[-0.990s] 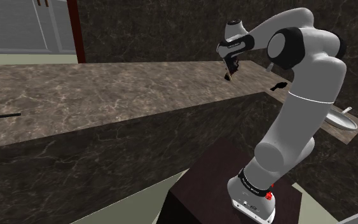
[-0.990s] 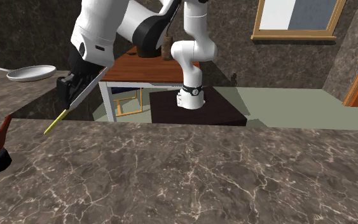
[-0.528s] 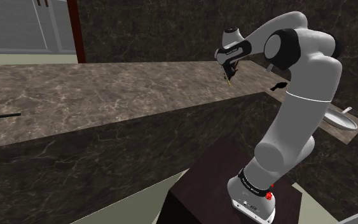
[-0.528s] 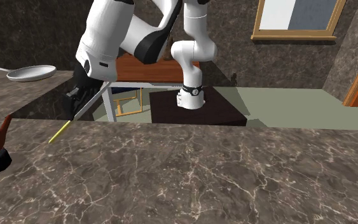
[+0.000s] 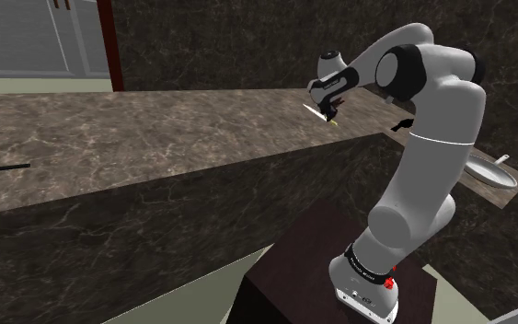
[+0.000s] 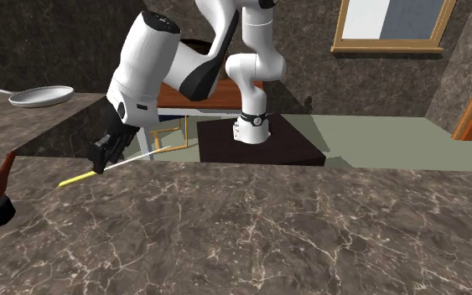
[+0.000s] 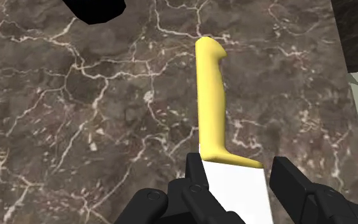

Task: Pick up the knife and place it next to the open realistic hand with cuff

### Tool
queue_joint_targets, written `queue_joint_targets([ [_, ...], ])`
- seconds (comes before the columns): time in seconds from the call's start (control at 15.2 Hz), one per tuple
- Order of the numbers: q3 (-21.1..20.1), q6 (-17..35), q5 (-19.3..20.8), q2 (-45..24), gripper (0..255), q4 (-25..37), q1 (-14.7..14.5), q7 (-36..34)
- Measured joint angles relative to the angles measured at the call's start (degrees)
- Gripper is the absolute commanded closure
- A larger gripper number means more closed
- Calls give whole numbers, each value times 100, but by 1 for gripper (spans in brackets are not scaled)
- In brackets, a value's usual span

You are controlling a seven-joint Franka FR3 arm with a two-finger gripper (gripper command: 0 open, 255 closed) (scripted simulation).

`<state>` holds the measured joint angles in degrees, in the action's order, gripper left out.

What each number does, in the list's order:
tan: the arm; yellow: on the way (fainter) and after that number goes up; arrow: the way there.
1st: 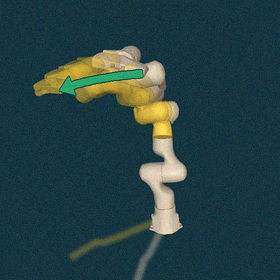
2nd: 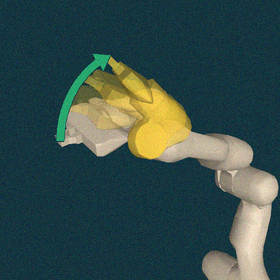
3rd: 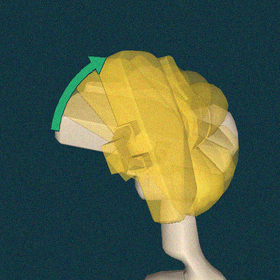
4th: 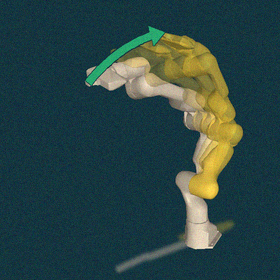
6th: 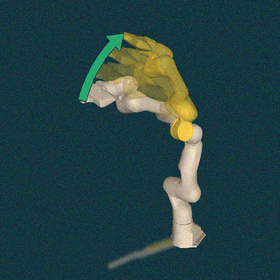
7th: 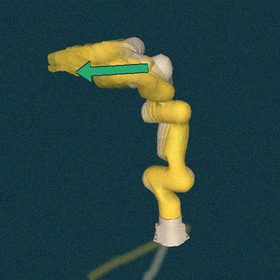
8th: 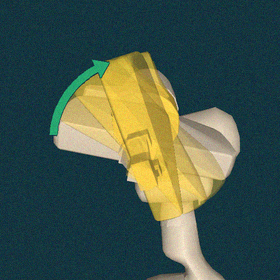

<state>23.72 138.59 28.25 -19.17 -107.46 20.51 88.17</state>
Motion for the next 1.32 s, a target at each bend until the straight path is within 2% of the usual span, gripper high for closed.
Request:
queue_joint_targets([
  [0.53,23,459,79,-345,255,-157,27,-242],
  [0.92,25,512,87,-393,255,-167,30,-273],
  [0.99,25,513,87,-393,0,-167,30,-273],
  [1.32,25,513,87,-393,0,-167,30,-273],
])
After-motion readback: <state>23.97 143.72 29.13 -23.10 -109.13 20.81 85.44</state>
